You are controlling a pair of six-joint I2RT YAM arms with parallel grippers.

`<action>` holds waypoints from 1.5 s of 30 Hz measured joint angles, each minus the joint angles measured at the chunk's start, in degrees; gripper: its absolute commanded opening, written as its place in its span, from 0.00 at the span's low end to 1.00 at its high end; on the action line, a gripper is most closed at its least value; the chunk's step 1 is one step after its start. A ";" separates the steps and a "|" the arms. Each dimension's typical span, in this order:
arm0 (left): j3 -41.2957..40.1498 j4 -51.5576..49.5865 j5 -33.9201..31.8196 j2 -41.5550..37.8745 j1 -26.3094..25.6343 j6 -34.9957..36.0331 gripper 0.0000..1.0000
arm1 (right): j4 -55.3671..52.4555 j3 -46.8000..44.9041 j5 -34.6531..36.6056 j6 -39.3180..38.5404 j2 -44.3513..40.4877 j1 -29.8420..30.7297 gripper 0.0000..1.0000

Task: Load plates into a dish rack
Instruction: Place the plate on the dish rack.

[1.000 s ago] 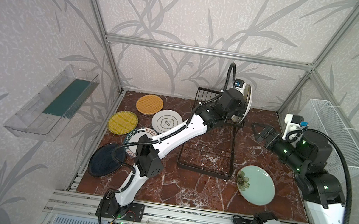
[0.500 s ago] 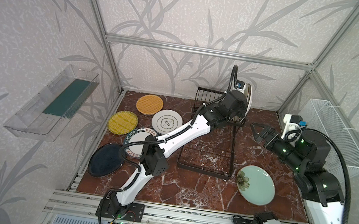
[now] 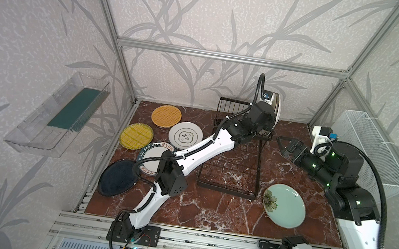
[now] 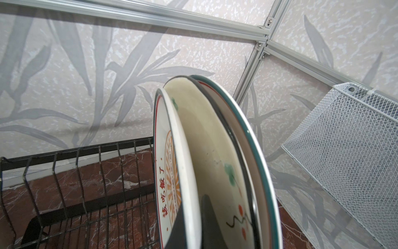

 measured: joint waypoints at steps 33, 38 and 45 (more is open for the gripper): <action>-22.64 20.65 -0.57 -12.70 -1.31 3.87 0.00 | 0.57 -1.01 -2.78 2.71 4.59 0.26 0.99; -20.72 18.84 -2.60 -12.31 -1.53 3.93 0.00 | 0.76 -1.33 -3.17 2.80 4.85 0.26 0.99; -18.08 16.46 -3.32 -9.92 -1.53 3.65 0.00 | 1.03 -1.46 -3.23 2.89 5.95 0.26 0.99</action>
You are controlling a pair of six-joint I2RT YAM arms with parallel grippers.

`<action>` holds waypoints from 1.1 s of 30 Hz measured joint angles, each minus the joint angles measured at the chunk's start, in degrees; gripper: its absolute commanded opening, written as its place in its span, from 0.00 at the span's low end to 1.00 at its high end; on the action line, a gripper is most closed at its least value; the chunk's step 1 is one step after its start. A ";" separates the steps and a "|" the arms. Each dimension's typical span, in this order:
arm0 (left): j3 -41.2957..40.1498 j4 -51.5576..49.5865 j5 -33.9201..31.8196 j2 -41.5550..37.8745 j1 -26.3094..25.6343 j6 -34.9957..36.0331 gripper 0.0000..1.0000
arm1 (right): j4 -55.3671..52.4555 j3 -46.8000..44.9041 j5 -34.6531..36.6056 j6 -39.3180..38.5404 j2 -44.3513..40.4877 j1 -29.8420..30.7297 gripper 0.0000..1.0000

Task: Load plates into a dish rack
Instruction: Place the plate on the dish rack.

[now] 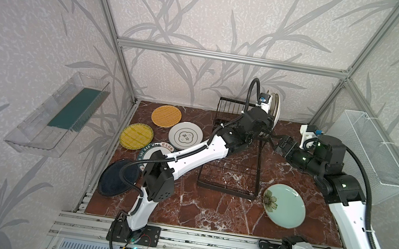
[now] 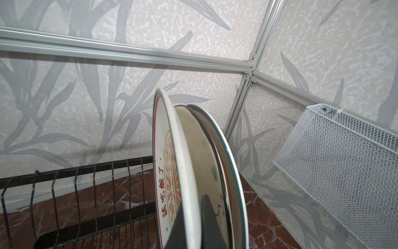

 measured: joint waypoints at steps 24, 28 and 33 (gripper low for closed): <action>6.10 -6.29 -2.47 5.86 0.74 -2.78 0.01 | 0.35 -0.52 -0.11 -0.09 0.63 0.00 0.99; 6.91 -7.17 -2.45 6.16 0.83 -2.89 0.10 | 0.35 -0.66 -0.11 -0.31 0.63 0.00 0.99; 8.57 -8.41 -2.14 6.34 0.83 -3.32 0.23 | 0.37 -0.70 -0.11 -0.52 0.63 0.00 0.99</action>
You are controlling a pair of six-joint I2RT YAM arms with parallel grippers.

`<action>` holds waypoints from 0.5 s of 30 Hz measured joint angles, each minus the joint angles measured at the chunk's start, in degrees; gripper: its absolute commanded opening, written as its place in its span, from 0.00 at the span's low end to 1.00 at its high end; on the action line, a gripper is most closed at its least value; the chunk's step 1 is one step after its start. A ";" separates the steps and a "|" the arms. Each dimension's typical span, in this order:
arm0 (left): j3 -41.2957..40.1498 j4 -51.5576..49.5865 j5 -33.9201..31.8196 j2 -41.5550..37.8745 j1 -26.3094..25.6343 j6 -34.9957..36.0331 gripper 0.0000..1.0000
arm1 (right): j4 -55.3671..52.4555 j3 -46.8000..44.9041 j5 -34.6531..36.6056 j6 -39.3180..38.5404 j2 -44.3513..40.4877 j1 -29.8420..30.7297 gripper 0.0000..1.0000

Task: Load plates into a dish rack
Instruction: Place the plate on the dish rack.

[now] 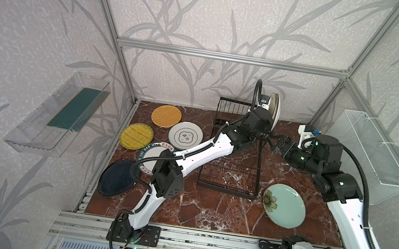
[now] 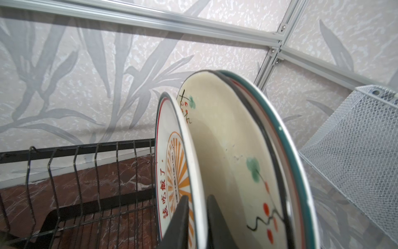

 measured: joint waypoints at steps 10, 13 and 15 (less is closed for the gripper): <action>0.63 -0.94 0.52 -0.33 0.00 -0.15 0.28 | 0.28 -0.11 0.02 -0.61 -0.17 0.00 0.99; 0.48 -2.10 0.52 -1.60 0.00 -0.52 0.29 | 0.55 -0.11 0.00 -0.63 -0.17 0.00 0.99; -0.55 -2.47 0.55 -3.37 0.00 -0.72 0.30 | 0.79 -0.11 -0.02 -0.66 -0.17 0.00 0.99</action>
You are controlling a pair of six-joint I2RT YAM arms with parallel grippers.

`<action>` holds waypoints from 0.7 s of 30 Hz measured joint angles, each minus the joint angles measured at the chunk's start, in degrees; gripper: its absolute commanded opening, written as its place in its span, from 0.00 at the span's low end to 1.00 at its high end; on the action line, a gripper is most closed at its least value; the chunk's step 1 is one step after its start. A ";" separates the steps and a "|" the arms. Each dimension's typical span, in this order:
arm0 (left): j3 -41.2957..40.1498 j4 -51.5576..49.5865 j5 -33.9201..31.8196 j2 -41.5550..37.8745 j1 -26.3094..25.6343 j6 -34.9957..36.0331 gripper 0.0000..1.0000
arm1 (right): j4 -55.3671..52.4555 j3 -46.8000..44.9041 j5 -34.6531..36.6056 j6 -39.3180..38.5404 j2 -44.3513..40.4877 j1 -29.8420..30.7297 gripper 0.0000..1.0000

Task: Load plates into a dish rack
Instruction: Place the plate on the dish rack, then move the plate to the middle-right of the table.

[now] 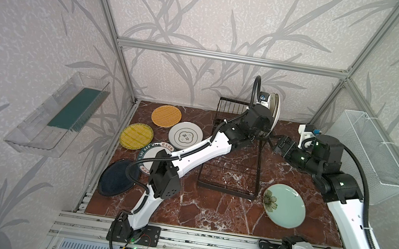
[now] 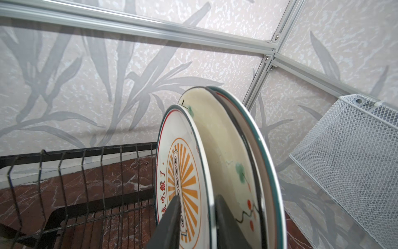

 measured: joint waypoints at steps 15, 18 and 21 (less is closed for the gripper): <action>-14.36 2.64 4.55 -17.88 3.08 -3.61 0.40 | 1.68 0.94 -1.40 1.18 0.61 0.07 0.99; -20.90 3.15 5.66 -22.16 3.85 -3.82 0.55 | 1.20 3.04 -1.57 2.64 1.90 0.11 0.99; -28.87 3.61 6.97 -27.69 4.79 -3.34 0.81 | -0.33 5.11 -1.36 4.35 2.89 0.17 0.99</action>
